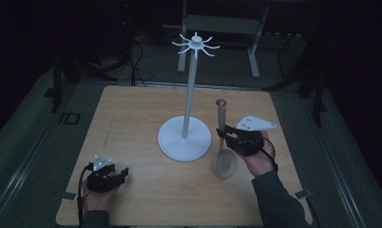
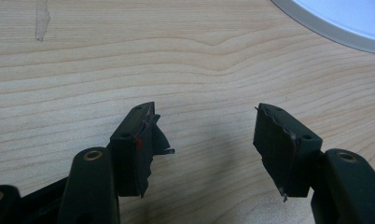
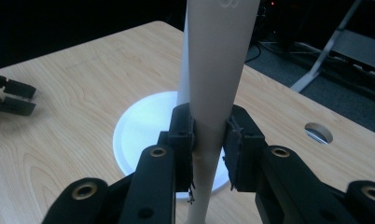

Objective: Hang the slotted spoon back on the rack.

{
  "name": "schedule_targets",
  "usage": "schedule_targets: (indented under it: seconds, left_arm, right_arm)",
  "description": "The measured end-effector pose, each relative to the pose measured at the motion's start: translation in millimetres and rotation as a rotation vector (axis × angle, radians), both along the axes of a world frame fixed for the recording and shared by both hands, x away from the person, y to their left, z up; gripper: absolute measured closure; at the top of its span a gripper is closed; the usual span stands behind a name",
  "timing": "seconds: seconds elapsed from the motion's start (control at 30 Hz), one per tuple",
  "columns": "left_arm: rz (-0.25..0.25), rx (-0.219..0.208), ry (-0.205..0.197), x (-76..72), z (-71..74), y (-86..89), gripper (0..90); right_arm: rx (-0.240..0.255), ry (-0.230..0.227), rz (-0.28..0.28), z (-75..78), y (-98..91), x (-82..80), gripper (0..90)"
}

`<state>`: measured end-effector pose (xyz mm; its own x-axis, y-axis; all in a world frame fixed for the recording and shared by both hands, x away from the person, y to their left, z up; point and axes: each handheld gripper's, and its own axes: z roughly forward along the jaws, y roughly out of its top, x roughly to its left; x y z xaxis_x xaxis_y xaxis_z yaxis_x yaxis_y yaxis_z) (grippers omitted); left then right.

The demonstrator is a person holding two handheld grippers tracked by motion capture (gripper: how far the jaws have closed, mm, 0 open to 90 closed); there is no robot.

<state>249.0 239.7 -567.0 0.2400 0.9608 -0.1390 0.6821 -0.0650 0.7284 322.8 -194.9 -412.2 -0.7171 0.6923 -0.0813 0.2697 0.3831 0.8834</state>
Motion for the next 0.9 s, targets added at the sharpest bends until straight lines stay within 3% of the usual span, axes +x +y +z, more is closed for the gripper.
schedule_targets:
  seconds: [0.9]
  left_arm:
    - [0.012, -0.004, -0.013, -0.5, 0.9, 1.3, 39.8]
  right_arm:
    - [0.048, -0.035, 0.024, 23.4, 14.0, 10.8, 74.2]
